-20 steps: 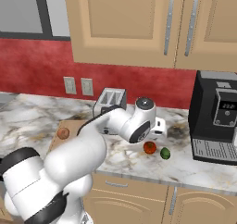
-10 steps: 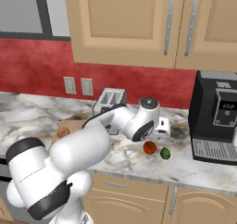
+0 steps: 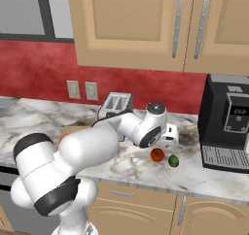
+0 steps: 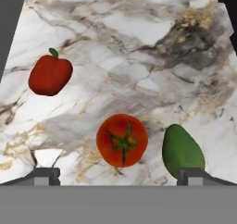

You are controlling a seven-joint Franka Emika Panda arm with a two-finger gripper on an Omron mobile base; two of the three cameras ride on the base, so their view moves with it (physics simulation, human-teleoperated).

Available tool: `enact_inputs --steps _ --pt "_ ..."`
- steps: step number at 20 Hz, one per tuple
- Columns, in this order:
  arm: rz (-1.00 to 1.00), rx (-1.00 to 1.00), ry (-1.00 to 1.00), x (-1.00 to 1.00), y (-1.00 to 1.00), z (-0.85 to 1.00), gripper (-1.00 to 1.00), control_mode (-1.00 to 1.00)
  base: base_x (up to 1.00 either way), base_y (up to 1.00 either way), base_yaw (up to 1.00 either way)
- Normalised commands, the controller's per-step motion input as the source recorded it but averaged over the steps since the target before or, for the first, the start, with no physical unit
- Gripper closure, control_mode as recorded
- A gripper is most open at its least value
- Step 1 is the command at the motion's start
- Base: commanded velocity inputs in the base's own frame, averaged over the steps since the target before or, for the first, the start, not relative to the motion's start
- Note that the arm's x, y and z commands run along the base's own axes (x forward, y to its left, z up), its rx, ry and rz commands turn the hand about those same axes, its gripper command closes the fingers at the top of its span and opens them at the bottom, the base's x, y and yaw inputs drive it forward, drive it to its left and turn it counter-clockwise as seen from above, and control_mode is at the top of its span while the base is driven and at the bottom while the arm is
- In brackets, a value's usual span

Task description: Place the avocado, onion, tomato, and bell pepper on the cutting board.

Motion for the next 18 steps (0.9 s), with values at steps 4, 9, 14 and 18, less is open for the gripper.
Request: enact_inputs --steps 4,9,14,18 --pt "-0.02 -0.01 0.03 0.04 0.00 -0.23 -1.00 -1.00 0.00 0.00 0.00" --pt "-0.01 0.00 0.01 0.05 0.00 -0.20 -1.00 -1.00 0.00 0.00 0.00" --pt "0.00 0.00 0.00 0.04 0.00 -0.21 -1.00 -1.00 0.00 0.00 0.00" --pt "0.00 0.00 0.00 0.07 0.00 -0.23 -1.00 -1.00 0.00 0.00 0.00"
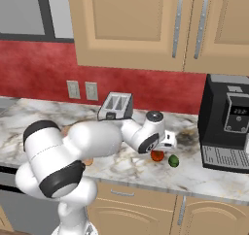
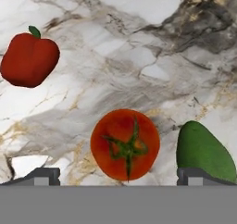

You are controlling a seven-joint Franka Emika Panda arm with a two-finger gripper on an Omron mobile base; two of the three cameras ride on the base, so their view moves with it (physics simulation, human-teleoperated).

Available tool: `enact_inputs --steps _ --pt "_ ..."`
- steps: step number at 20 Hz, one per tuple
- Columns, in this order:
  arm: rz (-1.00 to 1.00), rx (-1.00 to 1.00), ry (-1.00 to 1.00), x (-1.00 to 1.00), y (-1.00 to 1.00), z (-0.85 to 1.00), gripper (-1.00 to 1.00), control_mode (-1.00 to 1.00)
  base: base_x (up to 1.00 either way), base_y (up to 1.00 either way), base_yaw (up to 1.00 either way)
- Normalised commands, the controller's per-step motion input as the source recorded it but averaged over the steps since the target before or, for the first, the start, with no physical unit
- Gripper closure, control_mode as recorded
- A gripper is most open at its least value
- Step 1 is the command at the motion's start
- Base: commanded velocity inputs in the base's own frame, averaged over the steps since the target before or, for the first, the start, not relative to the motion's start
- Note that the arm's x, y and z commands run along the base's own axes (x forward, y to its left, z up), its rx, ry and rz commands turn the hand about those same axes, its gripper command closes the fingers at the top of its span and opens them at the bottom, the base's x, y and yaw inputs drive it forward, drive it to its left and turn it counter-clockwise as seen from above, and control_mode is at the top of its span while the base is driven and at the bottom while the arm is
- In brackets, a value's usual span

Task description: Place the avocado, onion, tomato, and bell pepper on the cutting board.

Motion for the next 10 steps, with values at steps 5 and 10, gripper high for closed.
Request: enact_inputs --steps 5,10 --pt "0.00 0.00 0.00 0.10 0.00 -0.17 -1.00 -1.00 0.00 0.00 0.00" --pt "0.00 0.00 0.00 0.13 0.00 -0.14 -1.00 -1.00 0.00 0.00 0.00"
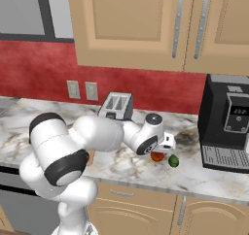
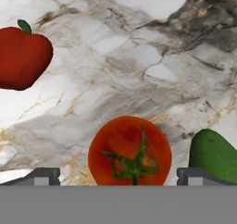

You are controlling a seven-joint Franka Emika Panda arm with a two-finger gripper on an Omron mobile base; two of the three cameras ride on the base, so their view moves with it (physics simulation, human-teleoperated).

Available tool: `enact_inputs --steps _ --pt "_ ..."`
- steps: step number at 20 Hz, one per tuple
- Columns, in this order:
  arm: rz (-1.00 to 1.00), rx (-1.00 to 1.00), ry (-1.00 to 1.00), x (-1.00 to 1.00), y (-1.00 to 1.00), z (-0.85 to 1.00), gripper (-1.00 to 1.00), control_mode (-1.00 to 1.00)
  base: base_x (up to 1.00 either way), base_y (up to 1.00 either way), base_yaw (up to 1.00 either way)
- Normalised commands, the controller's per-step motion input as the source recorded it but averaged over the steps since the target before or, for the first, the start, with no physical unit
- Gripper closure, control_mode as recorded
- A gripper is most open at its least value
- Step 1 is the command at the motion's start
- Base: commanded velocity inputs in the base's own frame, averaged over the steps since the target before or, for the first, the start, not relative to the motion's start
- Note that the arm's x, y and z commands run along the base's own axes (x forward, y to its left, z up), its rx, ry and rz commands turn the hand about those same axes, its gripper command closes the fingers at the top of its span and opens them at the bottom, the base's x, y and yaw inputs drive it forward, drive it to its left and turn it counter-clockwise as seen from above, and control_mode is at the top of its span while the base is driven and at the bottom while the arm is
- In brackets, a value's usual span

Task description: Place the avocado, onion, tomato, and bell pepper on the cutting board.

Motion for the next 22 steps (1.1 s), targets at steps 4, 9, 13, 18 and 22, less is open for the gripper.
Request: enact_inputs --steps 4,9,13,18,22 --pt "0.00 0.00 0.00 0.13 -0.04 -0.13 -1.00 -1.00 0.00 0.00 0.00" --pt "0.00 0.00 0.00 0.11 -0.04 -0.13 -1.00 -1.00 0.00 0.00 0.00" --pt "0.00 0.00 0.00 0.10 -0.11 -0.16 -1.00 -1.00 0.00 0.00 0.00" --pt "0.00 0.00 0.01 0.06 -0.12 -0.20 -1.00 -1.00 0.00 0.00 0.00" --pt "0.00 0.00 0.03 0.00 -0.06 -0.20 1.00 -1.00 0.00 0.00 0.00"
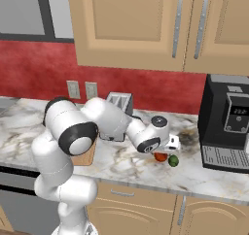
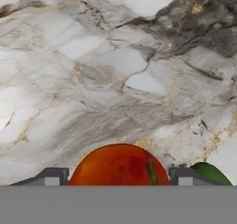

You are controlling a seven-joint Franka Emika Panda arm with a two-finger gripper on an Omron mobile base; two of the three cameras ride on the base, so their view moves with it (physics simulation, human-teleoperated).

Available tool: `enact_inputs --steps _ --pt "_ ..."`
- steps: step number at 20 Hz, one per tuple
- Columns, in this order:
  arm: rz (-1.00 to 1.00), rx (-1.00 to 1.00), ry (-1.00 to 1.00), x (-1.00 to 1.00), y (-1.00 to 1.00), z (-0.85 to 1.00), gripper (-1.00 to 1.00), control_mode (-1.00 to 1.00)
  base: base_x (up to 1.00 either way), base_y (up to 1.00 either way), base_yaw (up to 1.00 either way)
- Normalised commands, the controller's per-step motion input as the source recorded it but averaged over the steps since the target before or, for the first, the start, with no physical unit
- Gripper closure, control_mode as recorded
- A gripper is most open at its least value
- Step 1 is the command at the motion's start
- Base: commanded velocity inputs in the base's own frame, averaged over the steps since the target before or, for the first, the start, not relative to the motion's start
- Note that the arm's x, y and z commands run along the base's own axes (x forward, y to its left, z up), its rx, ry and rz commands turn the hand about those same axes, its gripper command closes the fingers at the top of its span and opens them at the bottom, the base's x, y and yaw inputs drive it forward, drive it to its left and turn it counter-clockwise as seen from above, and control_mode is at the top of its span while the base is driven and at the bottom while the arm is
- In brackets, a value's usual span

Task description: Place the avocado, onion, tomato, and bell pepper on the cutting board.

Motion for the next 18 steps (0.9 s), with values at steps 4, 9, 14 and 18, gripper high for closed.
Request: enact_inputs --steps 4,9,14,18 --pt "0.00 0.00 0.00 -0.10 -0.07 0.15 1.00 -1.00 0.00 0.00 0.00" --pt "0.00 0.00 -0.02 -0.34 0.08 0.66 1.00 -1.00 0.00 0.00 0.00" --pt "0.00 0.00 -0.01 -0.42 0.54 0.88 1.00 -1.00 0.00 0.00 0.00" --pt "0.00 0.00 0.00 -0.47 0.83 0.73 1.00 -1.00 0.00 0.00 0.00"
